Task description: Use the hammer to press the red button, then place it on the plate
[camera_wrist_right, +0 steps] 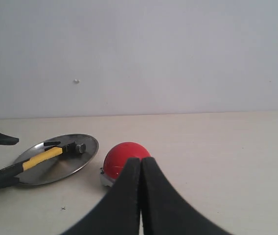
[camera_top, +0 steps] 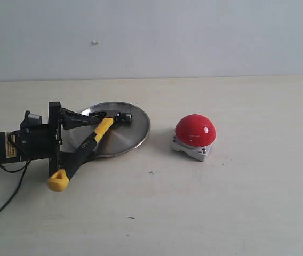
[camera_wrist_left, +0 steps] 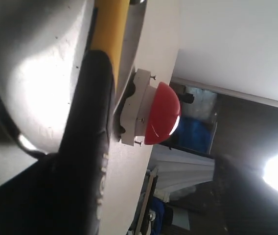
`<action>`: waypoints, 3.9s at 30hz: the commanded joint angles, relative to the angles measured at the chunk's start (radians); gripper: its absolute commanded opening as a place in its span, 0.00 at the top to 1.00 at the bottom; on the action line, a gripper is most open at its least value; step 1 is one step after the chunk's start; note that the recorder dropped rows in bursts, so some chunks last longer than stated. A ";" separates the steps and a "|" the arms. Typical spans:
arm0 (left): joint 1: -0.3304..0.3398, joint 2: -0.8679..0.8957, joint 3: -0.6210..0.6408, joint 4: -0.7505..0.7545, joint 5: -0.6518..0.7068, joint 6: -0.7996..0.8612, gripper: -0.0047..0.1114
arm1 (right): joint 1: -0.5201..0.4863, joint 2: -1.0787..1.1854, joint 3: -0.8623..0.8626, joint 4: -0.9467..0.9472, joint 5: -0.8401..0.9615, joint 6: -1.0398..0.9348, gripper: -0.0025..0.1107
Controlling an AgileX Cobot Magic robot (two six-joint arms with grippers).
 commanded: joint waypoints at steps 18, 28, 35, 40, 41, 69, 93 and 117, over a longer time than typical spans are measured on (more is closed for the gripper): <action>-0.003 -0.055 -0.111 0.078 -0.018 -0.005 0.27 | -0.006 -0.004 0.006 0.005 -0.002 -0.008 0.98; -0.131 -0.071 -0.111 0.036 0.101 -0.005 0.28 | -0.006 -0.004 0.006 0.005 -0.002 -0.008 0.98; -0.017 -0.071 -0.111 0.134 -0.018 -0.005 0.28 | -0.006 -0.004 0.006 0.005 -0.002 -0.008 0.98; -0.022 -0.071 -0.111 0.140 -0.017 -0.005 0.28 | -0.006 -0.004 0.006 0.005 -0.002 -0.006 0.98; -0.049 -0.071 -0.111 0.122 -0.015 -0.005 0.28 | -0.006 -0.004 0.006 0.005 -0.002 -0.006 0.98; 0.069 -0.101 -0.178 0.318 -0.018 0.005 0.86 | -0.006 -0.004 0.006 0.005 0.002 -0.006 0.98; 0.095 -1.016 0.610 -0.443 0.482 1.120 0.96 | -0.006 -0.004 0.006 0.005 0.002 -0.007 0.98; 0.095 -1.979 0.961 -0.939 0.898 1.533 0.96 | -0.006 -0.004 0.006 0.005 0.002 -0.007 0.98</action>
